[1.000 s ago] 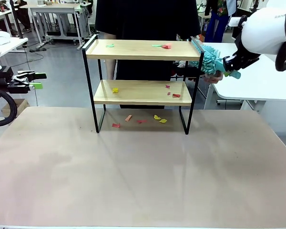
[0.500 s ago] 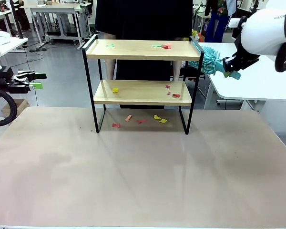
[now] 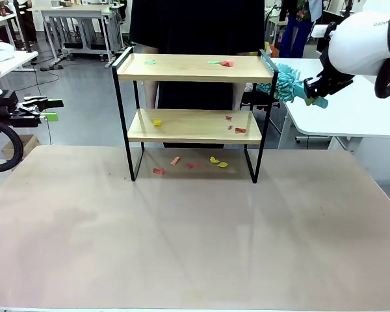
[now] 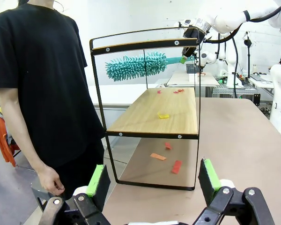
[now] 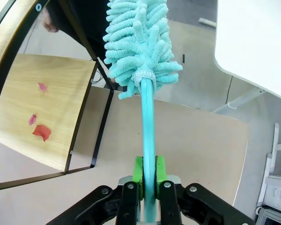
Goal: Clean the shelf.
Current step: Clean the specific section of the Shelf indicated by the human with the Duster.
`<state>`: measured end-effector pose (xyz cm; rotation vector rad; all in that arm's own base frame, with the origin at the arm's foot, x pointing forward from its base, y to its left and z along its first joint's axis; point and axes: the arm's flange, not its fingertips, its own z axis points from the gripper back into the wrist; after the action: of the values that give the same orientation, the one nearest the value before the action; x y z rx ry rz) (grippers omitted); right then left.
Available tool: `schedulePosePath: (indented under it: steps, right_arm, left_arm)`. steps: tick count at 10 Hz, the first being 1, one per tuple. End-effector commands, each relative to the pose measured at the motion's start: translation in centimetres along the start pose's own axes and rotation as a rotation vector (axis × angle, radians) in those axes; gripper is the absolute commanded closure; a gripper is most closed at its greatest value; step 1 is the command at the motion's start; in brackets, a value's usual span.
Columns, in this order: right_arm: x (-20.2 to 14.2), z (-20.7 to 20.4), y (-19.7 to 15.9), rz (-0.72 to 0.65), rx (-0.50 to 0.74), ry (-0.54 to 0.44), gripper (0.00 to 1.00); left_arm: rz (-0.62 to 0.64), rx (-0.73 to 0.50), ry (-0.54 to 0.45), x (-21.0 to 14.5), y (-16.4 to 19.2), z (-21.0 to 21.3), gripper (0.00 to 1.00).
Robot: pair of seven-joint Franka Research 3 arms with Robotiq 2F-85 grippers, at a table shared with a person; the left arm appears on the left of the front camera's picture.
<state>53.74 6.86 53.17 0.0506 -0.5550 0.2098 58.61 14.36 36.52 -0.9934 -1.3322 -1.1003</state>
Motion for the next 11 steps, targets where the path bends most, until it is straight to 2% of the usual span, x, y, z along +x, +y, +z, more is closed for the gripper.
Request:
schedulePosePath:
  steps: [1, 4, 7, 8, 11]
  right_arm:
    - [0.0, 0.0, 0.0, 0.000, 0.000, 0.000, 0.87]
    - [-0.6, 4.6, -5.2, 0.077, 0.016, -0.004, 0.87]
    - [-2.5, 7.5, -12.5, 0.233, 0.076, 0.127, 0.87]
    - [-3.5, 8.2, -14.6, 0.302, 0.039, 0.179, 0.87]
    - [-7.2, 9.3, -18.1, 0.482, 0.110, 0.334, 0.87]
  left_arm:
    - [-0.013, -0.005, 0.008, 0.2, -0.1, 0.0, 0.00]
    - [-0.013, -0.005, 0.008, 0.2, -0.1, 0.0, 0.00]
    - [-0.013, -0.005, 0.008, 0.2, -0.1, 0.0, 0.00]
    - [-0.013, -0.005, 0.008, 0.2, -0.1, 0.0, 0.00]
    - [-0.013, -0.005, 0.008, 0.2, -0.1, 0.0, 0.00]
